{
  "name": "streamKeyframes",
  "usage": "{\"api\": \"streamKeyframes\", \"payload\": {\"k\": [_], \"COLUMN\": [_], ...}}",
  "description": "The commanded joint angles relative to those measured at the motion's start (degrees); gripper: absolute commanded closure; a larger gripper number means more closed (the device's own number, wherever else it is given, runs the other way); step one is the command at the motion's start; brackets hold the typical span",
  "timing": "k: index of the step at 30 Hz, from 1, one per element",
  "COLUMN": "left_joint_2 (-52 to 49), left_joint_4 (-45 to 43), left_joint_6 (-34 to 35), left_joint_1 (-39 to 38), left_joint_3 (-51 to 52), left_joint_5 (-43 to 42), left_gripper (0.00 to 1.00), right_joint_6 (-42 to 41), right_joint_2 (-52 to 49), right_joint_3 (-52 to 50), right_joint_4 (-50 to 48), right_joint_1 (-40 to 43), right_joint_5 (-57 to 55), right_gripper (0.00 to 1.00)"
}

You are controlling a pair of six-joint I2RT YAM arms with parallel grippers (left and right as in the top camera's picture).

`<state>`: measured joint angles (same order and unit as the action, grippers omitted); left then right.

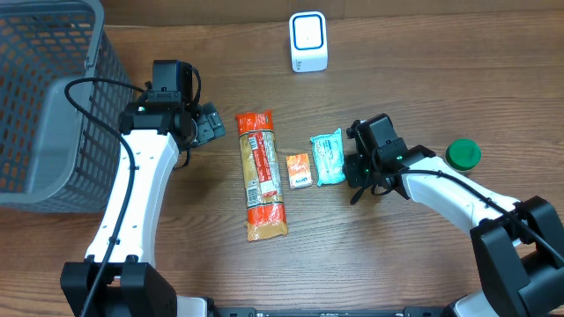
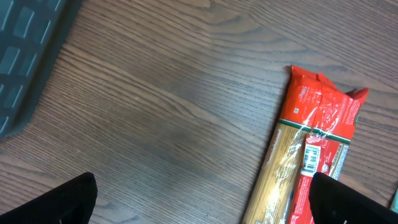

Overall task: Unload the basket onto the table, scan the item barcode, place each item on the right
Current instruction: 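Move the right gripper over the mint-green wipes pack, then lower the right gripper and pinch the wipes pack edge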

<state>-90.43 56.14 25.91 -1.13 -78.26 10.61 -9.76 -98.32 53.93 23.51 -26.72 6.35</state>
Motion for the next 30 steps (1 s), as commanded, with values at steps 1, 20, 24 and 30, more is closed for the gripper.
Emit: {"api": "streamKeyframes", "payload": {"k": [1,20,24,30], "left_joint_2": [-0.3,-0.3,-0.3,-0.3], "left_joint_4": [0.0,0.0,0.0,0.0], "left_joint_6": [-0.6,-0.6,-0.6,-0.6], "left_joint_1": [0.0,0.0,0.0,0.0], "left_joint_3": [-0.1,-0.1,-0.1,-0.1], "left_joint_5": [0.7,0.7,0.7,0.7], "left_gripper": [0.0,0.0,0.0,0.0], "right_joint_6": [1.3,6.9,10.1,10.4], "right_joint_2": [-0.1,-0.6,-2.6,-8.1], "right_joint_3": [-0.4,15.3,14.6,14.6], "right_joint_4": [-1.3,11.0,12.8,13.3], "right_joint_1": [-0.3,-0.3,-0.3,-0.3], "right_joint_5": [1.5,10.0,10.0,5.6], "right_gripper": [0.61,0.48,0.4,0.36]}}
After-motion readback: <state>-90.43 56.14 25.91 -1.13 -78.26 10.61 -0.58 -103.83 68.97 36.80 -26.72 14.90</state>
